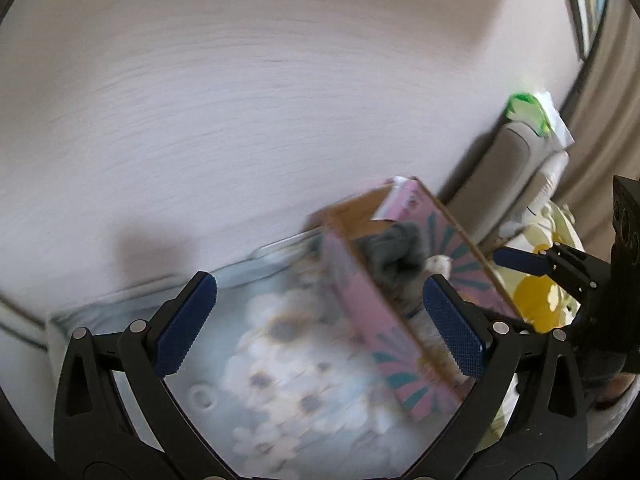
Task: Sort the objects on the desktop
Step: 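Move both open tools back over the tray toward the clear tape roll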
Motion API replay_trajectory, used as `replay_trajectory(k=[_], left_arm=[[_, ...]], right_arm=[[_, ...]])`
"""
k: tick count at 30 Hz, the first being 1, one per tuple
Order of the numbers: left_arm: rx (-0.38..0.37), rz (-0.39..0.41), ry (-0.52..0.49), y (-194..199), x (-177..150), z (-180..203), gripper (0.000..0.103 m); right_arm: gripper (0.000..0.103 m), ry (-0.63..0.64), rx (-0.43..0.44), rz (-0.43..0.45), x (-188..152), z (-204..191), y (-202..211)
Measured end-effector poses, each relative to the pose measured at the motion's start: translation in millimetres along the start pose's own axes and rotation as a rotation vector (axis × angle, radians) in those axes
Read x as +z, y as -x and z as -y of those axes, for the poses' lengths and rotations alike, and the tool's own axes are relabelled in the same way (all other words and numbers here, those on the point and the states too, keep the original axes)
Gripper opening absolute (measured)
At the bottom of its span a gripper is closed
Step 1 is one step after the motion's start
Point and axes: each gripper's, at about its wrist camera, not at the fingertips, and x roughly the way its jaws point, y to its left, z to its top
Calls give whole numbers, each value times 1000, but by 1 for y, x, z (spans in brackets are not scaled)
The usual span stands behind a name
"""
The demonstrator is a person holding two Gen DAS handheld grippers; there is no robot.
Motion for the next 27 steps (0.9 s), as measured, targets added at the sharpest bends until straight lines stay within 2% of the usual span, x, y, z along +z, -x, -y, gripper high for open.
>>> replay_trajectory(k=[6, 12, 19, 27], left_arm=[[66, 30, 66, 37, -30, -59, 103], [106, 23, 114, 50, -62, -99, 103], [116, -1, 125, 48, -98, -120, 102], [102, -21, 115, 42, -131, -133, 102]], right_arm=[[72, 28, 40, -17, -3, -34, -16], [72, 76, 81, -47, -9, -67, -33], [72, 121, 109, -92, -21, -95, -54], [72, 129, 112, -133, -36, -110, -68]])
